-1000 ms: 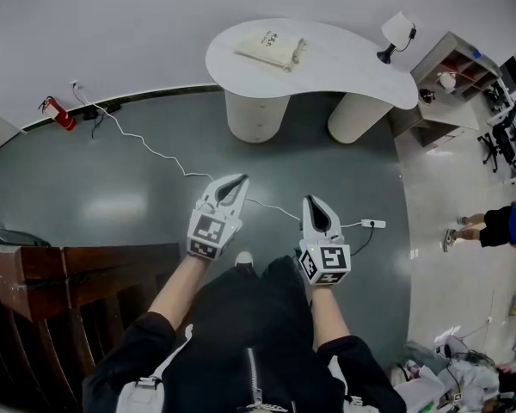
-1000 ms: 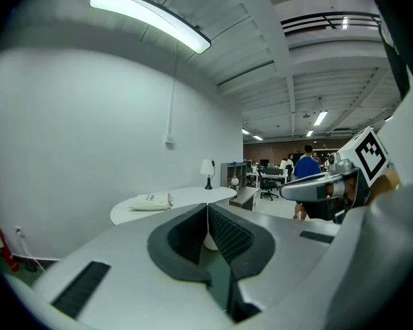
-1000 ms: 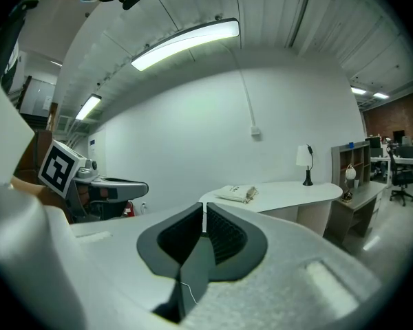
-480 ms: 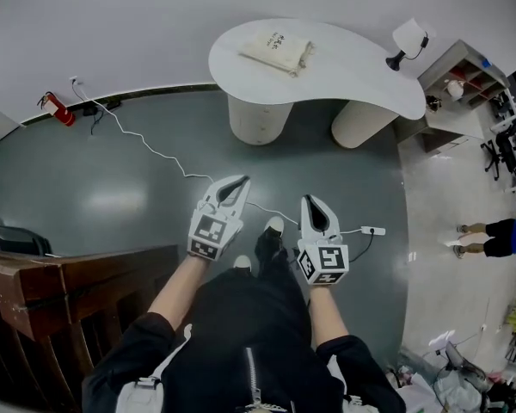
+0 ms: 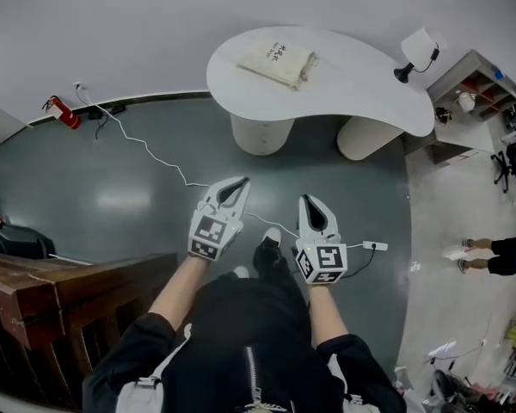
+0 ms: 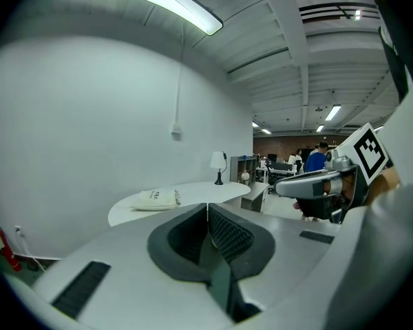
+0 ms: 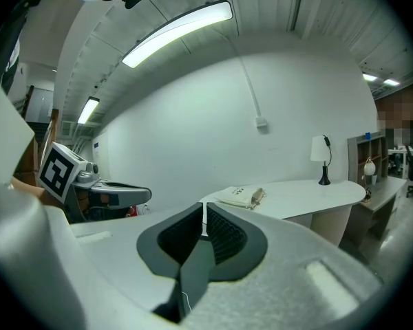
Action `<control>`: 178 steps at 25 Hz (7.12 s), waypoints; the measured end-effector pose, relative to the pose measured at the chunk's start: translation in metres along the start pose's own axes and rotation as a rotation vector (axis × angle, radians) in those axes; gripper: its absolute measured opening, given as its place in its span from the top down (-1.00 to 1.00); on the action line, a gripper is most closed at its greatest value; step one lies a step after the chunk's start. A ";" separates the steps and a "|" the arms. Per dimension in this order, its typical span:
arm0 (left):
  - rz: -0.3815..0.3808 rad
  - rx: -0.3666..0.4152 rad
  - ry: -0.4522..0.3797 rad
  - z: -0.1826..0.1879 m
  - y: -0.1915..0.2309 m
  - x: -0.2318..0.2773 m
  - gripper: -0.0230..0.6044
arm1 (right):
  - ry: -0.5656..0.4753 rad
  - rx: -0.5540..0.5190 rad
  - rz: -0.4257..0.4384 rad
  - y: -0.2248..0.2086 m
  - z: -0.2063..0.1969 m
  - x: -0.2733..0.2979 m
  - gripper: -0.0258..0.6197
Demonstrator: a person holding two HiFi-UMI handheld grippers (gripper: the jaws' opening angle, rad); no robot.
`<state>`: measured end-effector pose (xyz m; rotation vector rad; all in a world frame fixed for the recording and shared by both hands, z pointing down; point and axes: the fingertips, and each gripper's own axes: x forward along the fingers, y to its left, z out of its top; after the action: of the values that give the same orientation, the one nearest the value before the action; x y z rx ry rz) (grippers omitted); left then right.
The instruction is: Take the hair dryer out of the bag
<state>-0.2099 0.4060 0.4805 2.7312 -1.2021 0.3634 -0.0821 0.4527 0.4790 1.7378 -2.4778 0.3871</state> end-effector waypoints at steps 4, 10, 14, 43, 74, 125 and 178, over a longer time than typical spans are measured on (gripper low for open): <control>0.014 0.015 0.006 0.018 -0.001 0.035 0.88 | -0.010 0.004 0.018 -0.035 0.014 0.019 0.90; 0.037 0.048 0.003 0.043 0.000 0.082 0.88 | -0.040 -0.006 0.049 -0.081 0.038 0.049 0.90; 0.055 0.049 0.008 0.046 0.006 0.104 0.88 | -0.035 -0.012 0.065 -0.098 0.042 0.062 0.90; 0.024 -0.016 0.021 0.068 0.105 0.277 0.88 | 0.037 -0.028 0.058 -0.190 0.072 0.222 0.90; -0.203 0.043 0.092 0.097 0.208 0.478 0.73 | 0.122 -0.009 -0.051 -0.289 0.103 0.414 0.90; 0.067 0.088 0.633 -0.030 0.195 0.603 0.45 | 0.263 -0.109 0.412 -0.388 0.084 0.504 0.90; 0.077 0.012 0.581 -0.010 0.235 0.557 0.81 | 0.345 -0.151 0.409 -0.310 0.044 0.501 0.85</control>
<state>-0.0222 -0.1437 0.6483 2.3266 -1.1267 1.0805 0.0358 -0.1149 0.5937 1.0034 -2.5085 0.4690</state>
